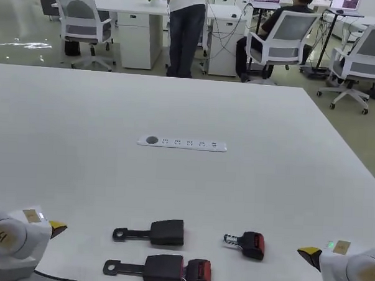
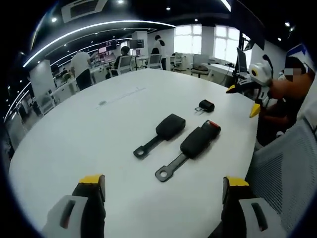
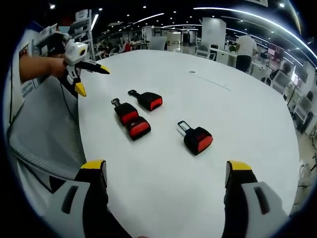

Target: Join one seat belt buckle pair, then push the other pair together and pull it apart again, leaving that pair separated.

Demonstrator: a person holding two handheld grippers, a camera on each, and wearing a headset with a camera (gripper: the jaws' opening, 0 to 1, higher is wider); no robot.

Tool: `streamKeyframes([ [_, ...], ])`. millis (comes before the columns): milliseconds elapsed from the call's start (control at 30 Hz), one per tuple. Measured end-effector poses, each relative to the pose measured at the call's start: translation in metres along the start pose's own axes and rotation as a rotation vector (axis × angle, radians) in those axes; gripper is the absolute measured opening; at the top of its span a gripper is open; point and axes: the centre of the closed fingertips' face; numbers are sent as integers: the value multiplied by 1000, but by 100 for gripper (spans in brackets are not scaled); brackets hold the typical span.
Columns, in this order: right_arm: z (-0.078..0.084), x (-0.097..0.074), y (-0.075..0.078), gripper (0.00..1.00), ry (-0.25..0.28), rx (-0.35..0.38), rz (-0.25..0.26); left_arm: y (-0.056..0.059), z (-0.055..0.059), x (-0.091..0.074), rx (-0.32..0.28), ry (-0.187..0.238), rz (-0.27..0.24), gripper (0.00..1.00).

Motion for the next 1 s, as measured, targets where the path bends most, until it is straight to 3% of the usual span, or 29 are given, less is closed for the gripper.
streamKeyframes([
  [67, 0, -4, 0, 100, 6, -3, 3, 1, 5, -2, -42, 9, 2, 100],
  [233, -1, -15, -1, 100, 23, 7, 9, -1, 8, -7, -37, 19, -7, 100],
  [467, -5, -12, -4, 100, 35, 39, 13, 12, 1, -8, -31, 42, 11, 100],
  [733, -17, -8, -6, 99, 63, 72, 29, 11, 5, -6, -49, 32, 11, 100],
  [1000, -18, -5, -10, 99, 61, 78, 26, 11, -1, -7, -43, 50, -5, 100],
])
Point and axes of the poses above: the centre of the closed fingertips' face, and the gripper's own axes: x roughly forward along the fingers, y roughly to its right, z roughly out of its underside, and after that the axes turned 10 degrees about z, right-handed
